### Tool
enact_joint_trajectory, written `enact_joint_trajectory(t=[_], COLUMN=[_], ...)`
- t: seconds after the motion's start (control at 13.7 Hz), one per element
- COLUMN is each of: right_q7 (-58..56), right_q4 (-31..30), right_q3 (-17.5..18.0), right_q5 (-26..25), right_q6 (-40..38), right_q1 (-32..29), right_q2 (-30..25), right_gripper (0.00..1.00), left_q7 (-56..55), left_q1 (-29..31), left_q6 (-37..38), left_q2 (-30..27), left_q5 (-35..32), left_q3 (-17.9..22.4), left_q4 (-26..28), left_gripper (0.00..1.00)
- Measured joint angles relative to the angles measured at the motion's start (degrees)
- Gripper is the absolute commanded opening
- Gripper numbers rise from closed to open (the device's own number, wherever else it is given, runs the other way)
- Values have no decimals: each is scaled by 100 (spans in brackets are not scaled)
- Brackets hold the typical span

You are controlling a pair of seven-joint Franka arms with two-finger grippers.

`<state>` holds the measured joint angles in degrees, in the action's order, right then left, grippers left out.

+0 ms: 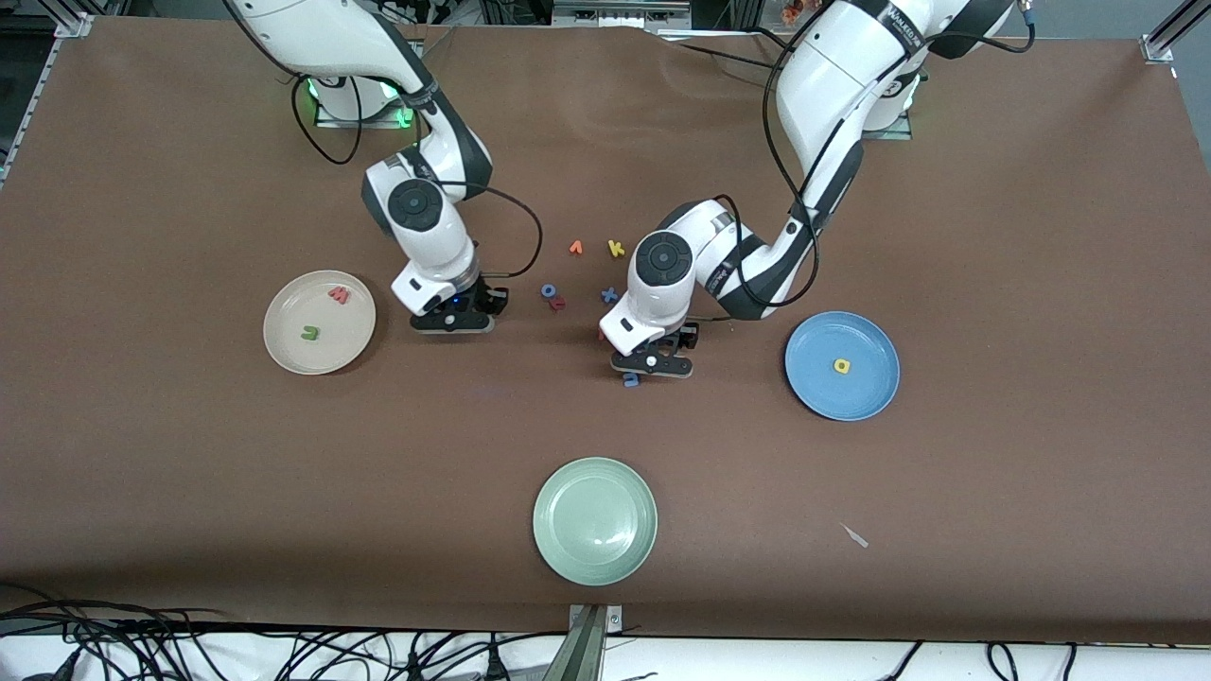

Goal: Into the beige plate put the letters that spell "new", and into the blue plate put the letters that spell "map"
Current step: 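Place the orange e on the white plate while the left gripper grasps the p, then retract the right arm while the left gripper places the teal p on the blue plate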

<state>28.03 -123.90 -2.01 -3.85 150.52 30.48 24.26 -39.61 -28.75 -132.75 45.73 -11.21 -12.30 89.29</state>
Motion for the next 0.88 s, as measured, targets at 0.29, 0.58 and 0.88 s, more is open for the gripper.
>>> enact_joint_trajectory(t=[0.29, 0.58, 0.88], right_q7=[-1959, -3871, -4128], right_q4=[-44, -778, -1042], right_q3=[-896, -2186, -2402], right_q5=[-1, 0, 182], right_q6=[-1529, -1774, -1471], right_q1=[-12, -46, -22], right_q2=[-1013, -1934, -1959], right_gripper=[27, 59, 82], left_q7=[14, 8, 6], left_q1=[-19, -54, -54], left_q6=[95, 212, 212], left_q2=[9, 32, 43], left_q5=[0, 0, 0], left_q3=[-2, -16, -35], left_q4=[0, 13, 12], left_gripper=[79, 74, 71])
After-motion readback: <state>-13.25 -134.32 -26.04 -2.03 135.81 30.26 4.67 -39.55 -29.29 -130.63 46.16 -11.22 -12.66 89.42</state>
